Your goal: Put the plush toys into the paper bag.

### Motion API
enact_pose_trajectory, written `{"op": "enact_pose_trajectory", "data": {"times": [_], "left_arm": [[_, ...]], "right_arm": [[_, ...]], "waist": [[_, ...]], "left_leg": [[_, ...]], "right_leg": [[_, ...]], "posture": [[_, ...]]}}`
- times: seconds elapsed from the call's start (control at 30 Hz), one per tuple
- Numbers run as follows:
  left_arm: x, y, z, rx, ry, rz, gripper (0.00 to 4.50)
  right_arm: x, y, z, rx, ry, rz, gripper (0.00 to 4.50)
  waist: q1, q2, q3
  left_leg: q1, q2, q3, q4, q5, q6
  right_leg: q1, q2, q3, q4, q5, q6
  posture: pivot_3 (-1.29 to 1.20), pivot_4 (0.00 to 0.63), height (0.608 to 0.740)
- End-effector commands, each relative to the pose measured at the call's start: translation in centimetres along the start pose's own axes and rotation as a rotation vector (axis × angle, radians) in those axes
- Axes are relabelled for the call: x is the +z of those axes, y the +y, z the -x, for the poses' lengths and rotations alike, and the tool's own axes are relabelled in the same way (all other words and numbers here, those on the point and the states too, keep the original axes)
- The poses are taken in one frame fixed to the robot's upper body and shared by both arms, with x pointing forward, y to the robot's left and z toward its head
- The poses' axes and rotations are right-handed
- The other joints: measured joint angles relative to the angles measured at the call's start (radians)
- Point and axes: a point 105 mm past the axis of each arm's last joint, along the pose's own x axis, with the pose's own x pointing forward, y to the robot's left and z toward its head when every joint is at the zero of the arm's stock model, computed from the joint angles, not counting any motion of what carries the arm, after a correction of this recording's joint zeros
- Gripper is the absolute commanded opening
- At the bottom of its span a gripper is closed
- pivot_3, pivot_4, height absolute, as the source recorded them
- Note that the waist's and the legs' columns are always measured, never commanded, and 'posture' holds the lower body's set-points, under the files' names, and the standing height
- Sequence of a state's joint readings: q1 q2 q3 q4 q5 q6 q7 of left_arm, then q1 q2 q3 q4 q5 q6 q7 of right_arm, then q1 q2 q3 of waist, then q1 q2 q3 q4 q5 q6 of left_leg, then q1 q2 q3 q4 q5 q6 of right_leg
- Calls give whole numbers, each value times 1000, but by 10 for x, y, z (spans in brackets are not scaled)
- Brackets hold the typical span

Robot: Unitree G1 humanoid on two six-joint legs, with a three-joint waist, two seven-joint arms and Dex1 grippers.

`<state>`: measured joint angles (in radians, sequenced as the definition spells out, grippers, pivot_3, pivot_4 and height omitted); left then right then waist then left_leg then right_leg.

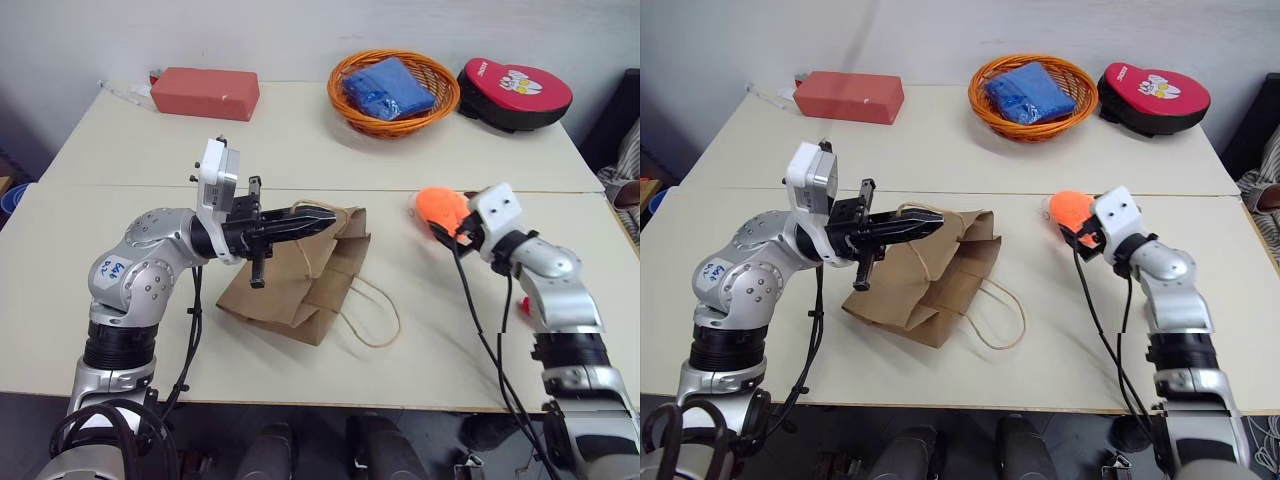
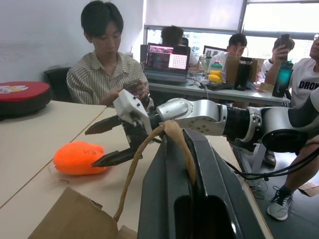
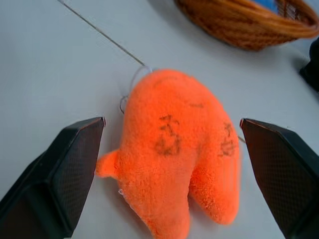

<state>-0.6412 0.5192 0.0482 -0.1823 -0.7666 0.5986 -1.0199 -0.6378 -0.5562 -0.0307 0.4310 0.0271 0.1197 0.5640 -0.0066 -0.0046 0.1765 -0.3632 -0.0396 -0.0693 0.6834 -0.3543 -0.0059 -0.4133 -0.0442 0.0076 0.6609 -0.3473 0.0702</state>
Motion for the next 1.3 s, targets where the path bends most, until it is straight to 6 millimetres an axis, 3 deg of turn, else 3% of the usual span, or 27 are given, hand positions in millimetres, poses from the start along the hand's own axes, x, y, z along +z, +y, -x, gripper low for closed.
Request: {"op": "enact_pose_trajectory", "data": {"times": [0.03,0.17,0.33,0.43,0.53,0.63,0.8,0.93,1.03,1.23,1.3], "left_arm": [[7,-4,0,6,-4,-48,0],[8,-4,1,17,-5,-54,0],[8,-3,0,16,-4,-55,0],[8,-3,-1,4,-5,-55,0],[9,-2,-2,-6,-7,-51,0],[10,-2,0,-15,-4,-45,0],[14,-5,1,-45,-29,7,0],[20,-9,-1,-81,-50,29,0],[20,-9,-2,-94,-39,36,0],[20,-8,-4,-102,-37,30,0],[20,-9,-7,-114,-39,34,0]], "right_arm": [[6,-5,-14,-35,9,19,3845],[9,-1,-18,-17,10,-3,2472],[9,2,-8,68,9,38,767],[28,-1,5,153,-107,81,31],[58,2,25,284,-290,159,12],[85,29,56,537,-476,202,12],[84,72,77,806,-484,290,12],[86,102,70,918,-498,337,12],[92,124,54,967,-514,358,12],[83,154,32,1052,-379,337,12],[92,164,23,1057,-397,369,12]], "waist": [[-4,0,0],[-5,0,0],[-8,0,0],[-8,0,0],[-9,0,0],[-11,0,0],[-17,0,0],[-19,0,0],[-24,0,0],[-16,0,0],[-17,0,0]], "left_leg": [[0,0,0,0,0,0],[-2,0,0,1,0,0],[-3,0,-1,1,0,0],[-3,0,-1,1,0,0],[-4,0,-1,1,0,0],[-4,0,-1,1,0,0],[-3,1,-2,2,0,0],[-3,1,-2,3,0,0],[-3,1,-2,3,0,0],[-6,0,-4,7,0,0],[-6,0,-4,8,0,0]], "right_leg": [[-1,0,0,0,0,0],[-1,0,-1,1,0,0],[-1,0,-1,1,0,0],[-1,0,-1,1,0,0],[-2,0,-1,0,0,0],[-2,0,-2,0,0,0],[-1,0,-2,0,0,0],[-1,0,-2,1,0,0],[-1,0,-2,1,0,0],[-2,0,-3,1,0,0],[-2,-1,-3,1,0,0]], "posture": [[0,150,740],[0,150,740],[0,150,740],[0,150,740],[0,150,740],[0,150,740],[0,150,740],[0,150,740],[0,150,740],[0,150,740],[0,150,740]]}}
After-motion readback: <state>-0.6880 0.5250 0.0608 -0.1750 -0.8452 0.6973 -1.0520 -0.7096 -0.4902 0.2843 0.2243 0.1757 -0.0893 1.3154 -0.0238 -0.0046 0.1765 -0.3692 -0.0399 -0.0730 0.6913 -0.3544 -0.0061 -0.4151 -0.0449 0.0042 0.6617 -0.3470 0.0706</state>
